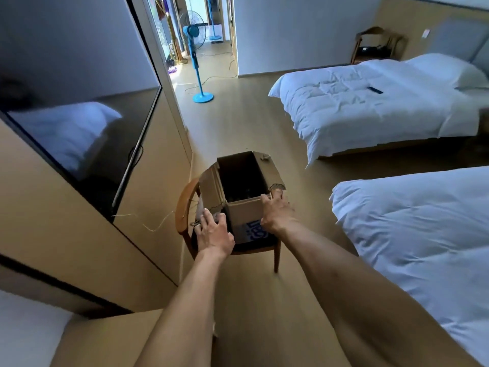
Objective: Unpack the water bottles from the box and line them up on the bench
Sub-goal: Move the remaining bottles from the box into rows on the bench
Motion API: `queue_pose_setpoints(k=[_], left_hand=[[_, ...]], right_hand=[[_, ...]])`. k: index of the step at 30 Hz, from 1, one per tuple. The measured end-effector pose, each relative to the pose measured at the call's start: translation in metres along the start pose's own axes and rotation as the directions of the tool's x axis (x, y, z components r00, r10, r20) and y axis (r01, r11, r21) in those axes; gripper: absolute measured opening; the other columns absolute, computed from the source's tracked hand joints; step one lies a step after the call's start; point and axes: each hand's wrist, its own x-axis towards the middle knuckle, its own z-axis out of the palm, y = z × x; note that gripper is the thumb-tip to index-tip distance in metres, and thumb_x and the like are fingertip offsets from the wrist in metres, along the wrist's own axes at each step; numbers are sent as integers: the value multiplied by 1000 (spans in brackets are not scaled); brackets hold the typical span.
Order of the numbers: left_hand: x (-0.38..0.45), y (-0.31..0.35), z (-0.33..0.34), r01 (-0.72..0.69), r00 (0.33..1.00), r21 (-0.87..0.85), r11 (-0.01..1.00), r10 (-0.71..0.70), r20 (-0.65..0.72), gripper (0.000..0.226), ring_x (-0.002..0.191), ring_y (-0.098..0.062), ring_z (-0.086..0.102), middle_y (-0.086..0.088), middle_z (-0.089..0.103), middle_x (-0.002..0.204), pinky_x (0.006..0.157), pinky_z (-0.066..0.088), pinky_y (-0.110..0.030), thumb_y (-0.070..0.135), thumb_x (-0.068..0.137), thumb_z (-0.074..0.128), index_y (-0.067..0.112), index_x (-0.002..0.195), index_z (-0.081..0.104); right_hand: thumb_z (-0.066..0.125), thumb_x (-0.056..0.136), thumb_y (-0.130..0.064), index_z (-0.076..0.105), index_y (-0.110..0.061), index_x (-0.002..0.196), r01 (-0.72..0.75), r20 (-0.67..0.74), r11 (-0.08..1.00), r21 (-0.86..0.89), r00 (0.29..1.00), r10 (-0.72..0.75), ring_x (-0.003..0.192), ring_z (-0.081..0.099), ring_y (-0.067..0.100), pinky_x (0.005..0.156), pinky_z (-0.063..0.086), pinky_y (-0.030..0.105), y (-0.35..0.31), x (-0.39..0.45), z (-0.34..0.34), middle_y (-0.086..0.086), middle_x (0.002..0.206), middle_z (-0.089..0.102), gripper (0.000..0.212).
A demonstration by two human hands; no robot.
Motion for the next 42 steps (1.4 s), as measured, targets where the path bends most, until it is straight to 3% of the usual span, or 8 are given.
queue_pose_setpoints(k=[5, 9, 16, 22, 26, 32, 36, 42], left_hand=[[75, 13, 0, -19, 1000, 23, 1000, 19, 17, 59, 148, -38, 14, -25, 11, 160, 117, 21, -50, 25, 92, 53, 20, 147, 33], [140, 25, 6, -16, 999, 33, 999, 15, 30, 58, 149, -37, 13, -23, 9, 161, 119, 20, -49, 24, 92, 54, 21, 147, 34], [242, 45, 31, 100, 991, -17, 995, -98, 95, 61, 149, -36, 14, -22, 9, 161, 118, 19, -48, 26, 93, 54, 20, 149, 32], [295, 51, 77, 69, 977, 22, 997, -72, 201, 61, 149, -37, 12, -22, 9, 161, 116, 20, -50, 14, 91, 53, 21, 148, 31], [332, 35, 98, 206, 960, -3, 979, -202, 196, 64, 146, -38, 20, -23, 14, 159, 114, 26, -51, 20, 92, 55, 19, 149, 28], [366, 11, 150, 257, 940, 41, 965, -260, 220, 74, 147, -38, 15, -22, 2, 161, 114, 24, -49, 30, 97, 49, 24, 156, 6], [384, -1, 175, 226, 955, 75, 971, -236, 181, 75, 148, -37, 14, -24, 1, 161, 115, 23, -49, 33, 96, 50, 24, 157, 7], [406, -12, 199, 217, 957, 56, 974, -224, 186, 75, 148, -37, 13, -25, -1, 161, 117, 19, -50, 33, 96, 49, 27, 156, 4]], right_hand=[[60, 86, -18, 43, -19, 133, -2, 24, 1000, 27, 1000, 1, 130, 37, 38, 105, 39, 47, 1, 81, -9, 22, 145, 30, 51], [60, 87, -18, 44, -18, 133, 5, 43, 997, 79, 999, -9, 123, 43, 35, 101, 43, 45, 6, 151, -14, 18, 133, 41, 49], [64, 87, -19, 49, -17, 128, 38, 177, 992, 124, 982, -59, 111, 58, 33, 90, 52, 41, 16, 272, -4, 13, 120, 57, 44], [60, 87, -15, 50, -13, 120, 47, 303, 986, 158, 948, -94, 103, 60, 34, 83, 52, 40, 23, 345, 42, 15, 114, 55, 34], [58, 88, -17, 51, -13, 116, 40, 414, 986, 160, 905, -103, 100, 60, 34, 75, 48, 37, 25, 381, 86, 16, 113, 57, 29], [58, 88, -17, 49, -11, 127, 20, 563, 990, 139, 821, -95, 107, 57, 39, 79, 49, 41, 19, 419, 167, 19, 120, 55, 41], [52, 92, -20, 49, -14, 131, 0, 624, 996, 88, 780, -55, 114, 55, 39, 91, 49, 42, 14, 439, 209, 20, 127, 52, 40], [48, 96, -23, 44, -14, 136, -75, 624, 995, 65, 781, 18, 123, 46, 41, 97, 44, 45, 9, 466, 257, 22, 138, 40, 41]])
